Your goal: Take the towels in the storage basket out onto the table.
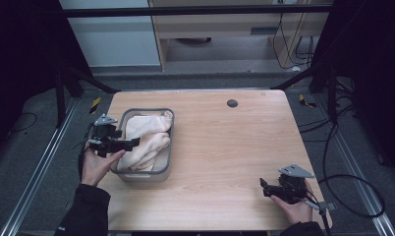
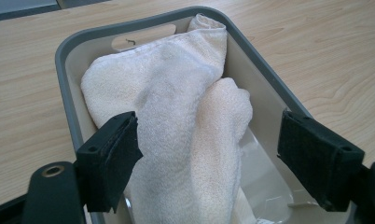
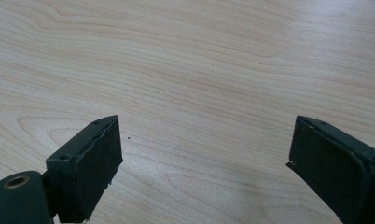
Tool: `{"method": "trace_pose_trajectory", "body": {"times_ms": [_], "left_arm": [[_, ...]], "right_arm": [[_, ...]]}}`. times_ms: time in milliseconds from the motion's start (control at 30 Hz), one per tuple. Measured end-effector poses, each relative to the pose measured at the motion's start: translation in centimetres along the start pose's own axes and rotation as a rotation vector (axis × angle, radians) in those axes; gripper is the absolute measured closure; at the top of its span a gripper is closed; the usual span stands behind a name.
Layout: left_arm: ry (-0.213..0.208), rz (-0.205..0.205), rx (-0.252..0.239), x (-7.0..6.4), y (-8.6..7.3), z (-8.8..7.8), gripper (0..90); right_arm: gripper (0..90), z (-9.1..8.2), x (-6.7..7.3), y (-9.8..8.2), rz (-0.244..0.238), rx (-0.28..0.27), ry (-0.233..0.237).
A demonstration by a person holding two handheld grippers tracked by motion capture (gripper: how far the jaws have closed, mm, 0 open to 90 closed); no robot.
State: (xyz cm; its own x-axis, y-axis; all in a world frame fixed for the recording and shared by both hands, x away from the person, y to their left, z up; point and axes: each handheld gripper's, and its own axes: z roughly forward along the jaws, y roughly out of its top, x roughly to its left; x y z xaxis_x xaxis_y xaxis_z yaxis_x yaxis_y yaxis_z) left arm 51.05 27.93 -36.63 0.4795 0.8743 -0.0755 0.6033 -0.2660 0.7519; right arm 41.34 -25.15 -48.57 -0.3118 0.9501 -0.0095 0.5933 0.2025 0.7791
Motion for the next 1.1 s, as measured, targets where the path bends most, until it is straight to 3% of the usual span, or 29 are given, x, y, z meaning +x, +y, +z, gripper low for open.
{"method": "trace_pose_trajectory", "body": {"times_ms": [567, 1100], "left_arm": [[0.009, 0.011, 0.099, 0.8, 1.1, 2.2, 20.4], [0.021, 0.03, 0.202, 1.2, 1.1, 4.1, 27.1]], "right_arm": [[9.3, 0.1, 0.0, 0.0, 0.003, 0.01, 0.007], [9.4, 0.3, 0.0, 0.0, -0.01, 0.023, 0.013]]}}
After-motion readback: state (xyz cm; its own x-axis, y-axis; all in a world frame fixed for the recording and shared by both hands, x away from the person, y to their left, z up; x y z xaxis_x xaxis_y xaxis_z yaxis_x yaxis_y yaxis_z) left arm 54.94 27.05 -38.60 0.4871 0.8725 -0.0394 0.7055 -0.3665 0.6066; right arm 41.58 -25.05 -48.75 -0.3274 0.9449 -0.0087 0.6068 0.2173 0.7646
